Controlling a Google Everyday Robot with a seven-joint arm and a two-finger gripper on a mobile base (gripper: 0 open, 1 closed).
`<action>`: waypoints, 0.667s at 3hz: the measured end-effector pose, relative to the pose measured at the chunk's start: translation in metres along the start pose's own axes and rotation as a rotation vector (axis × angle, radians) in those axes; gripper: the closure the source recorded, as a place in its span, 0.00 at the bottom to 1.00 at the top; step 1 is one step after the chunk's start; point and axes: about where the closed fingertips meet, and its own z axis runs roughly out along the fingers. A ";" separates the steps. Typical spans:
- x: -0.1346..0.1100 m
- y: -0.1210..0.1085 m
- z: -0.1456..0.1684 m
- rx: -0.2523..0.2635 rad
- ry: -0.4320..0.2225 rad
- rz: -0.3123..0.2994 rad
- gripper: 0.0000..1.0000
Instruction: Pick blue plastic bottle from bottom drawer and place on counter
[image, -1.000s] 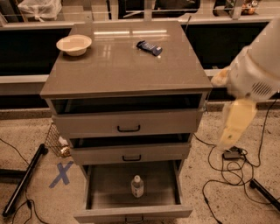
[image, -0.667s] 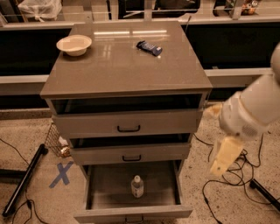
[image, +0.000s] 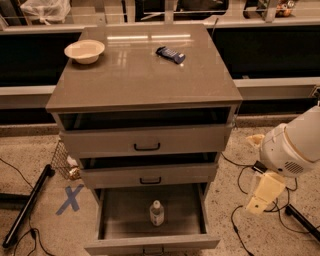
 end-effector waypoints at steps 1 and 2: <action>0.008 -0.013 0.040 -0.040 -0.030 0.021 0.00; 0.013 -0.015 0.128 -0.108 -0.206 0.049 0.00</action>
Offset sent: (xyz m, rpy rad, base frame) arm 0.0715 0.0605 -0.2120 0.5973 -0.1500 -0.0519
